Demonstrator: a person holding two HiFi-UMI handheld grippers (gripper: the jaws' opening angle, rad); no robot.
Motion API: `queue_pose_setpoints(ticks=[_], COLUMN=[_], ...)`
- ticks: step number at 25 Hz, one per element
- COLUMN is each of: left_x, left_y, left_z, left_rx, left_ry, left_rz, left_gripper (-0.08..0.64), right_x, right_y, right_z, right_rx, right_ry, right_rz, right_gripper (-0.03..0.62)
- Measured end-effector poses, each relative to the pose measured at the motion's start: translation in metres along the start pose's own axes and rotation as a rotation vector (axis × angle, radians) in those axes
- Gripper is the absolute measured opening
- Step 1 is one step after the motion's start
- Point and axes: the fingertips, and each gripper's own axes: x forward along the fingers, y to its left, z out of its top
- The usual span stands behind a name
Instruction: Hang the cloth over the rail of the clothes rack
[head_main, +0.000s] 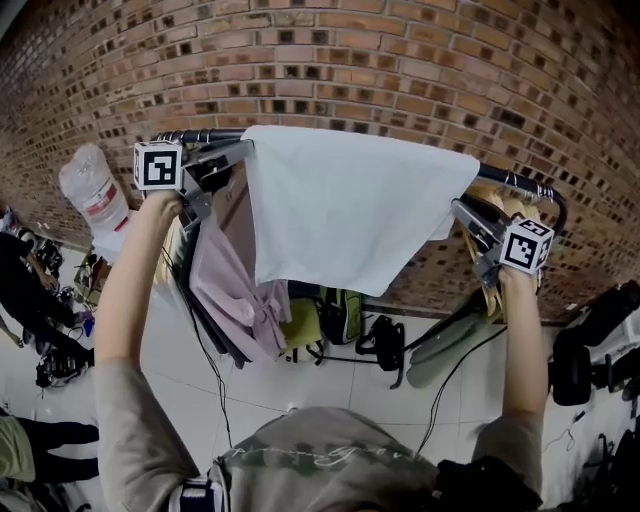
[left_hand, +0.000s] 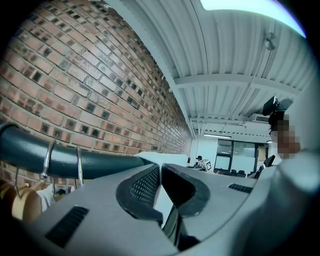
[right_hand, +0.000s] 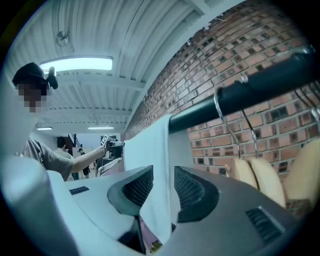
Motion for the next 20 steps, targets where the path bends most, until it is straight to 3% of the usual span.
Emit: queue_pose_setpoints(ticks=[4,6,10,17,20], left_x=[0.001,0.000,-0.005,-0.001,-0.001], left_y=[-0.002,-0.004,0.004,-0.006,-0.009], left_z=[-0.009,-0.008,-0.007,-0.004,-0.005], left_rx=[-0.041,-0.018,-0.004,0.069,0.076], left_ry=[-0.008,-0.011,-0.036,-0.015,-0.016], left_rz=[-0.011,-0.011,0.015,0.004,-0.016], left_gripper=[0.020,0.020,0.021,0.021,0.020], right_x=[0.012,0.016,0.016,0.011,0.018], right_y=[0.003,0.007,0.007,-0.007,-0.002], right_z=[-0.017,-0.019,-0.015,-0.020,-0.034], right_rx=[0.048,0.076,0.034,0.042,0.007], right_ry=[-0.045,-0.083,-0.142,-0.158,-0.115], right_rz=[0.061,0.096,0.128,0.107,0.146], right_gripper=[0.109,0.107,0.107,0.107,0.107])
